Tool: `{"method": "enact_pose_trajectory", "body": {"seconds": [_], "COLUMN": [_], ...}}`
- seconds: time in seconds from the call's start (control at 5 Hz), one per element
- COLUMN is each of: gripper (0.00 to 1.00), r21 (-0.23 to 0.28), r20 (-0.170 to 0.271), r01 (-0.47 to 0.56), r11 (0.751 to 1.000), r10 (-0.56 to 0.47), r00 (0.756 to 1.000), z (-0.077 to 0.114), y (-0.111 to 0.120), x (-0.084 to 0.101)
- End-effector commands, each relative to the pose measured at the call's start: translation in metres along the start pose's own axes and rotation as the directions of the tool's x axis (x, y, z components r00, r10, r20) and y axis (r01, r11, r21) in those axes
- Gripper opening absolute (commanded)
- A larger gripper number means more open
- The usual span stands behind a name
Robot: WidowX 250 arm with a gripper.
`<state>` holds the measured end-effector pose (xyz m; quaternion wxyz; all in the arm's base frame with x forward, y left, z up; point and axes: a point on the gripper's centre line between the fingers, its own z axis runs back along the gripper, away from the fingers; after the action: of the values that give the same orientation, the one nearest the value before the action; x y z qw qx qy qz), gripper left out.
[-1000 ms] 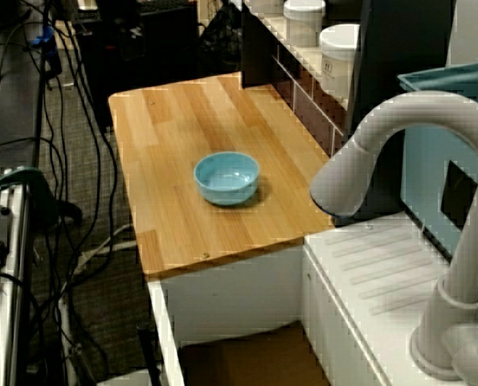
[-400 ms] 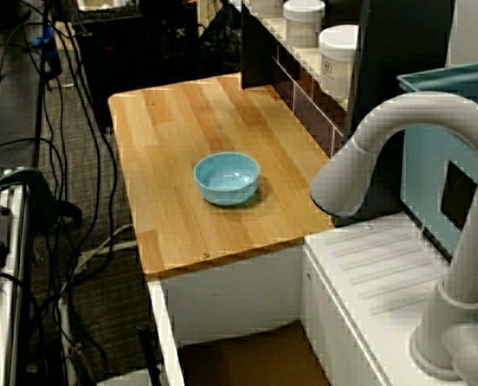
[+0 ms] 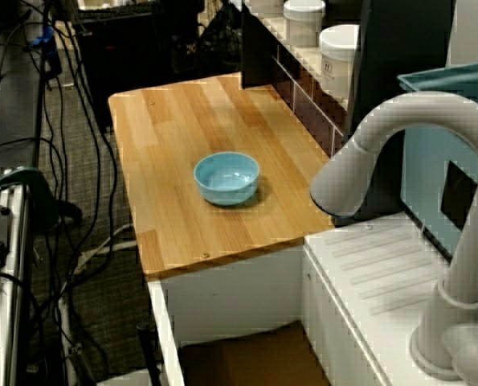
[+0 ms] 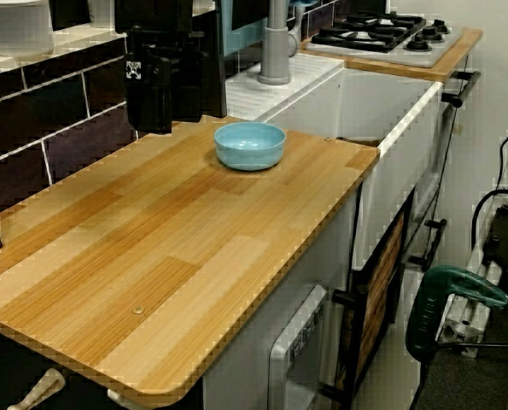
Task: Push into sink
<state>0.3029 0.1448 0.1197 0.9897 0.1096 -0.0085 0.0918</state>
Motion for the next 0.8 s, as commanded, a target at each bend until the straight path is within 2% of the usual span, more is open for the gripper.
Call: {"method": "enact_pose_trajectory", "body": {"seconds": [0.0, 0.2, 0.4, 0.6], "gripper": [1.0, 1.0, 1.0, 1.0], "r21": [-0.005, -0.005, 0.03, 0.05], "r20": [-0.082, -0.082, -0.051, -0.019], "r01": [-0.078, -0.078, -0.07, -0.076], "r11": [0.997, 0.997, 0.997, 0.996], "r10": [0.078, 0.078, 0.072, 0.077], "r00": [0.994, 0.994, 0.996, 0.997], "z": [0.034, 0.034, 0.002, -0.007], "y": [0.011, 0.011, -0.017, -0.033], "x": [-0.012, -0.012, -0.025, -0.023]}}
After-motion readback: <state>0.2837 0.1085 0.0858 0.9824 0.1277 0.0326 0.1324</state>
